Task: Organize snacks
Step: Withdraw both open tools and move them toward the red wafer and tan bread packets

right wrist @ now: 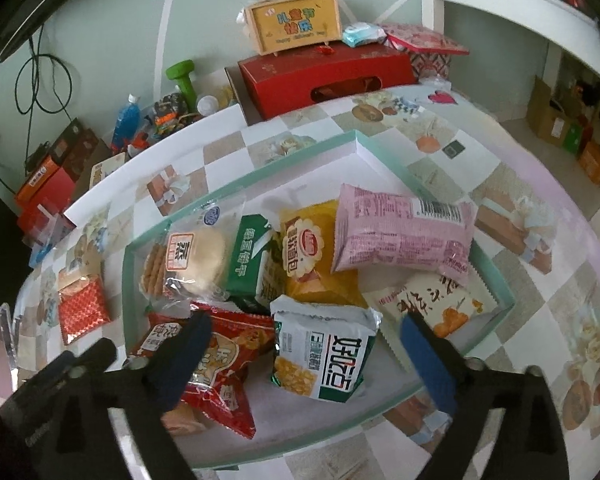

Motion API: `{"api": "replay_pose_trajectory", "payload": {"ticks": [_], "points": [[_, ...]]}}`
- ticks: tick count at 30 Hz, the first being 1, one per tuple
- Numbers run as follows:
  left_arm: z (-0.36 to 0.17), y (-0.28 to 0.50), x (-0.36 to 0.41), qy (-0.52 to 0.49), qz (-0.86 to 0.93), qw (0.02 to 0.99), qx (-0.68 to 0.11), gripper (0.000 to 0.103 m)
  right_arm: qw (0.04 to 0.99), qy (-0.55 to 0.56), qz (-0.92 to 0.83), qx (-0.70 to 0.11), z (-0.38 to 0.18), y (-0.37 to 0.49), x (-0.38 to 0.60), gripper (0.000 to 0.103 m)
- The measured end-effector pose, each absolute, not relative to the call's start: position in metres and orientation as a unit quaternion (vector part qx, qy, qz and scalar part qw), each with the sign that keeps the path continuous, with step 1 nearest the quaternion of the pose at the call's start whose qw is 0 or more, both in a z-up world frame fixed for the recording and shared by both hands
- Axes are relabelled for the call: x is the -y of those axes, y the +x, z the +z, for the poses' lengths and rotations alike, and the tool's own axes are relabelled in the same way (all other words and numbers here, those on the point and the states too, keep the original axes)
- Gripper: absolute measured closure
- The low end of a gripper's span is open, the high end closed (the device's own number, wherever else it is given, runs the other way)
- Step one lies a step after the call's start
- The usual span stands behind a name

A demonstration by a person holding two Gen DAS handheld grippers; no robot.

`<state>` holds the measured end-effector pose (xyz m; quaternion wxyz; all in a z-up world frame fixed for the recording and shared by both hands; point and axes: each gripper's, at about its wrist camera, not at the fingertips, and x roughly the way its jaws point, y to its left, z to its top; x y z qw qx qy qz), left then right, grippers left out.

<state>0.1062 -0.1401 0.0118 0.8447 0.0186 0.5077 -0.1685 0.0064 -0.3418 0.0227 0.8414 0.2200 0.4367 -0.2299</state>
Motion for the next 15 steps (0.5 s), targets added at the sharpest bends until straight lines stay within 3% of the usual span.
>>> {"api": "replay_pose_trajectory", "payload": {"ticks": [4,15], "points": [[0.013,0.11,0.132,0.016,-0.145,0.856,-0.496,0.002,0.845,0.217,-0.228,-0.433,0.023,0.008,0.341,0.0],[0.018,0.114,0.123,-0.006,-0.14,0.865,-0.482,0.001,0.849,0.21,-0.228,-0.428,0.023,0.009,0.339,0.0]]}}
